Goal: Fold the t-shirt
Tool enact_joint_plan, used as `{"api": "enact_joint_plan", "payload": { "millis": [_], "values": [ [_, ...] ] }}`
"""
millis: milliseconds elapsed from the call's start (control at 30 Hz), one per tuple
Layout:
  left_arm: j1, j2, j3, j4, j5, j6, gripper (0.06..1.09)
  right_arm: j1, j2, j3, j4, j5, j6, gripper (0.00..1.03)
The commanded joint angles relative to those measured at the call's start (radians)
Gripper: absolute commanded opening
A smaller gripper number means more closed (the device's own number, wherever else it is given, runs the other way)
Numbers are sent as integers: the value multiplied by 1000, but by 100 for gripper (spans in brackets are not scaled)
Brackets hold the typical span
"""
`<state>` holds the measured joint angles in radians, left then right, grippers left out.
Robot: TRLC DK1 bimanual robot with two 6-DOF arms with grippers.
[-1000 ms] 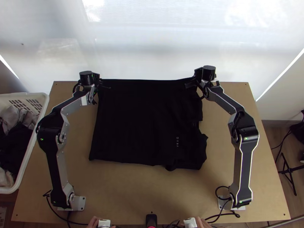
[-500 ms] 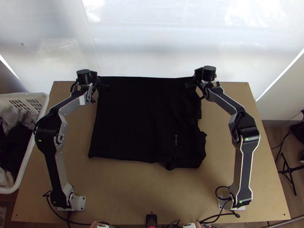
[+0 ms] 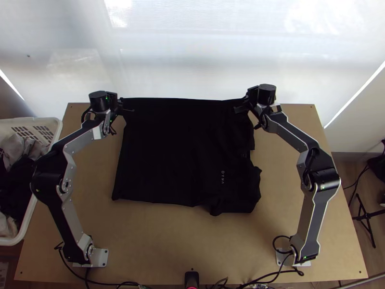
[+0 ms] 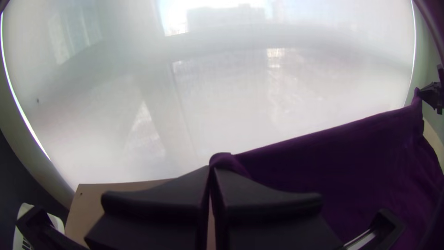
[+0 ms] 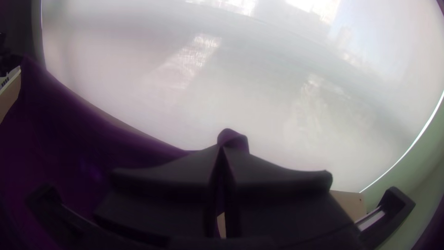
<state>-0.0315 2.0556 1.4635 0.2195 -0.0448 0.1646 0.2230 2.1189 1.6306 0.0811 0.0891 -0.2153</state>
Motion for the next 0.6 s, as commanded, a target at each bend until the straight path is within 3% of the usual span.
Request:
{"api": "enact_joint_plan", "payload": {
  "millis": [0, 567],
  "values": [
    [13, -66, -81, -2, 20, 1, 9, 7, -100, -112, 2, -2, 16, 3],
    [-2, -206, -279, 23, 43, -7, 9, 22, -353, -410, 17, -2, 77, 3]
  ]
}}
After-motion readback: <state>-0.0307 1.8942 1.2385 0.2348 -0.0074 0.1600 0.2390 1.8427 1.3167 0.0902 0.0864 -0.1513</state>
